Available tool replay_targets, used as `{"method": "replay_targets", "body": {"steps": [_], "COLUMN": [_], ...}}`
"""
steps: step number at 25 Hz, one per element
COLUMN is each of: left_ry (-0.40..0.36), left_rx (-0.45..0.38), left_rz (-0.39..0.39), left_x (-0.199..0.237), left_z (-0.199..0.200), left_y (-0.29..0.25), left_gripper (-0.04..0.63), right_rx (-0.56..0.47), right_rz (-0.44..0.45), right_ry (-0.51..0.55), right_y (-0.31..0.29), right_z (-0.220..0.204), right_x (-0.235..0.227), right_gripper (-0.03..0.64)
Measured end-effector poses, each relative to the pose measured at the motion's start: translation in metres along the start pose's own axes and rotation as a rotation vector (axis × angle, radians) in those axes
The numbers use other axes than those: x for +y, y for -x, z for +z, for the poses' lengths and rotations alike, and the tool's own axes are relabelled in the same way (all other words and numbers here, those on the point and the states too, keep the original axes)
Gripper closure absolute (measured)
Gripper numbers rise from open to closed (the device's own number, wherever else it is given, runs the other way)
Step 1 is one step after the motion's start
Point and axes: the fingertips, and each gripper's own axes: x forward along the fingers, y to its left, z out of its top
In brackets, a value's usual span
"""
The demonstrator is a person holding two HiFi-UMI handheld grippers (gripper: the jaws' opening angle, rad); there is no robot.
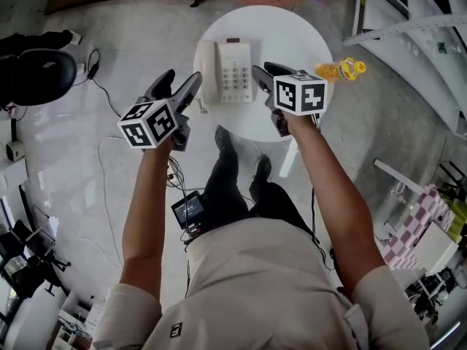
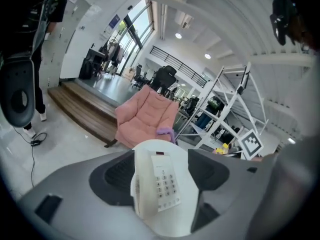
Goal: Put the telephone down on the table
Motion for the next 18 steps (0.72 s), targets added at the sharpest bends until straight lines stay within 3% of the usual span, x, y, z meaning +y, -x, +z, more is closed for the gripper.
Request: {"method": "replay_targets", "body": {"steps": [4,13,18], "left_ry": [-0.021,-0.135,-0.231], "left_rx": [-0.083,-0.242,-0.316], "left_rz": [-0.025,-0.119,-0.152], "left_x": [-0.031,-0.124,-0.178], "left_z": [0.03,0.087,0.111], "left_y": [0.039,0.124,0.173], "left_gripper": [0.339,0.517,0.566], "right_rx": [-0.079,-0.249,-0.329], "right_rz": [0.05,0.162,0.199], "right_ry": [0.056,0.225,0.32], "right_y": [0.041,0.15,0.215], "right_z": [0.024,0.069,0.079], "right_x": [0.029,0.096,0.128], "right_gripper": [0.618,0.623,0.623]}}
